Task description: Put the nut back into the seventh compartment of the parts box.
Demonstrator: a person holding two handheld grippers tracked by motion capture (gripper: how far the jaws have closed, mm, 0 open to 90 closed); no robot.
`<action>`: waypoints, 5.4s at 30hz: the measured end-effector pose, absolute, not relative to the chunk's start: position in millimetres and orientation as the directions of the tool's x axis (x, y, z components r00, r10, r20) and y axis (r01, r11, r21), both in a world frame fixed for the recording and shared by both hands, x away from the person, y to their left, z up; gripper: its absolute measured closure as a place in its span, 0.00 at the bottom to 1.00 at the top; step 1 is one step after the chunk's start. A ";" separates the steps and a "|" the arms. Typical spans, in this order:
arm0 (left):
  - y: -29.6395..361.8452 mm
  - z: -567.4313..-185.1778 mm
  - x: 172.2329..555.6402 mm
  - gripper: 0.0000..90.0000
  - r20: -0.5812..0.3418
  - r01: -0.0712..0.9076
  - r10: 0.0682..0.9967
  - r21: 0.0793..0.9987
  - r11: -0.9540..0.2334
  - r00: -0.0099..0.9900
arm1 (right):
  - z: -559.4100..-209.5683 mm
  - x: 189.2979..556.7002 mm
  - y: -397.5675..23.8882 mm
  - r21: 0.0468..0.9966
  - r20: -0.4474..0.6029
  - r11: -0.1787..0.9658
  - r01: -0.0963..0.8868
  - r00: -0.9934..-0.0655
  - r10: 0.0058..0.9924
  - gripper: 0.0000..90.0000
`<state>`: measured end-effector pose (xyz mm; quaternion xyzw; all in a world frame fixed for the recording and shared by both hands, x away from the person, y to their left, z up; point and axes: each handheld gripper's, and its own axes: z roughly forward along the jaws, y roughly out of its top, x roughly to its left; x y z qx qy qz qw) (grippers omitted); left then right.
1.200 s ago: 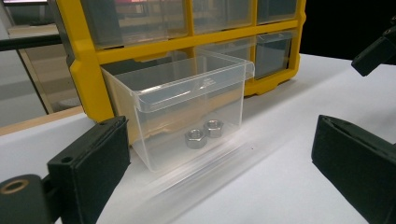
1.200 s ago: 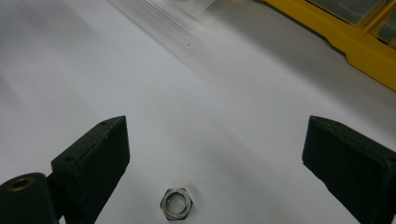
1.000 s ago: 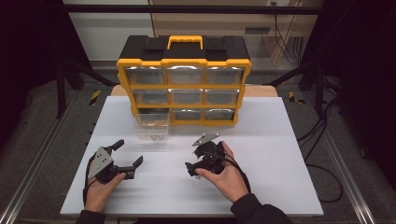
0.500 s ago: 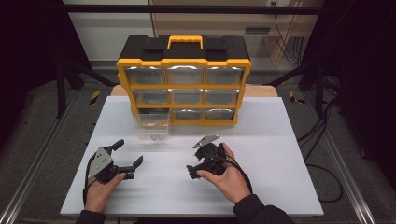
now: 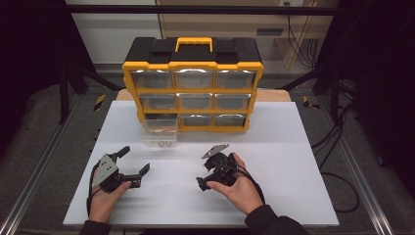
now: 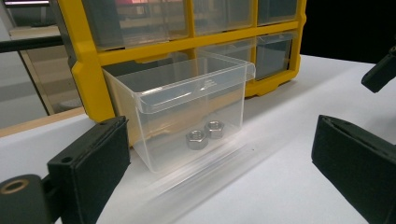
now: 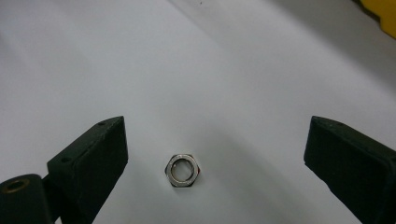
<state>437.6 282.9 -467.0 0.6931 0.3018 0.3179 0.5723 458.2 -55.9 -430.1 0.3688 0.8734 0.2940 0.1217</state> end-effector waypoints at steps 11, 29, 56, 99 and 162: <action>283.4 -467.0 437.8 0.05 0.096 0.055 0.783 0.985 -0.164 0.615 | -439.4 458.4 -56.5 0.576 0.004 0.584 0.572 -0.717 0.697 0.08; 283.3 -467.0 437.8 0.04 0.095 0.054 0.781 0.985 -0.163 0.617 | -449.9 459.9 -52.0 0.544 0.034 0.595 0.592 -0.724 0.689 0.18; 282.9 -467.5 438.3 0.05 0.097 0.055 0.779 0.984 -0.167 0.620 | -456.3 457.3 -53.6 0.491 0.042 0.663 0.565 -0.776 0.629 0.60; 283.5 -467.3 438.4 0.05 0.097 0.054 0.779 0.985 -0.166 0.620 | -451.9 464.0 -52.7 0.544 0.024 0.653 0.527 -0.788 0.616 0.78; 284.5 -467.0 438.2 0.05 0.093 0.052 0.779 0.986 -0.159 0.620 | -401.3 506.1 -27.4 0.685 0.023 0.547 0.480 -0.766 0.643 0.78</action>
